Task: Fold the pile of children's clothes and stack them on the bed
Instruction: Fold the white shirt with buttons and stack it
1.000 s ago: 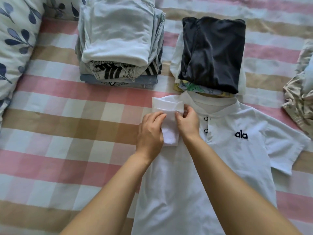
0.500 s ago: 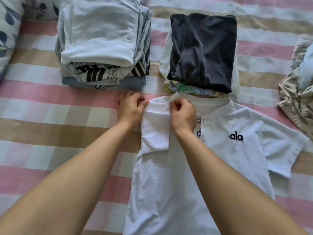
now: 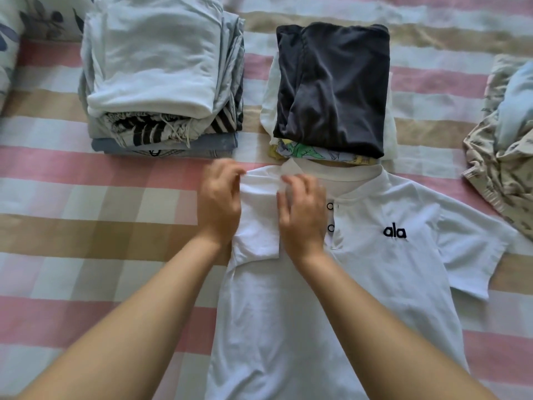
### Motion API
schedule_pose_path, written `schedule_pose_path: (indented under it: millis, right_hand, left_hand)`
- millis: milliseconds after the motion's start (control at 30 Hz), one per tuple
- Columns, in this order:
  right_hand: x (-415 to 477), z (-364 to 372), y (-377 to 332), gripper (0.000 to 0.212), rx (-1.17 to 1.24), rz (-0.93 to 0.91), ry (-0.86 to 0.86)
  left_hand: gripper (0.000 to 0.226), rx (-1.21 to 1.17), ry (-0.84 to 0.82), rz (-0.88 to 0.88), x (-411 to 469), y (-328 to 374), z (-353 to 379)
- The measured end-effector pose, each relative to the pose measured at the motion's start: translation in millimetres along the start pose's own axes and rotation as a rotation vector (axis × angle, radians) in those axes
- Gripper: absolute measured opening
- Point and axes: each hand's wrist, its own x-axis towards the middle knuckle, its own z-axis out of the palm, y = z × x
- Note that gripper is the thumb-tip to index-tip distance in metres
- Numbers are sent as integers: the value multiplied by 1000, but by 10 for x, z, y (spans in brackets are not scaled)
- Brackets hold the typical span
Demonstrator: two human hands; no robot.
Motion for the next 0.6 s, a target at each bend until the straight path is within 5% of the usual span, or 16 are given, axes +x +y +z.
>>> schedule_pose_path:
  millis: [100,233,367,600]
  right_hand:
    - [-528,4,54,48,-280,-250,-157]
    - [-852,-44,131,55,-604,-300,-267]
    - [-779,-286,161,44,-409,-231,-151]
    - [-478,-1230,936,27,-160,123,180]
  left_hand:
    - [32,119,-341,196,-306,7,-7]
    - [57,451,-675,51,-504,-50,30]
    - [52,379,-603,11,-490,332,51]
    - [29,102,-474,230,-455,1527,558]
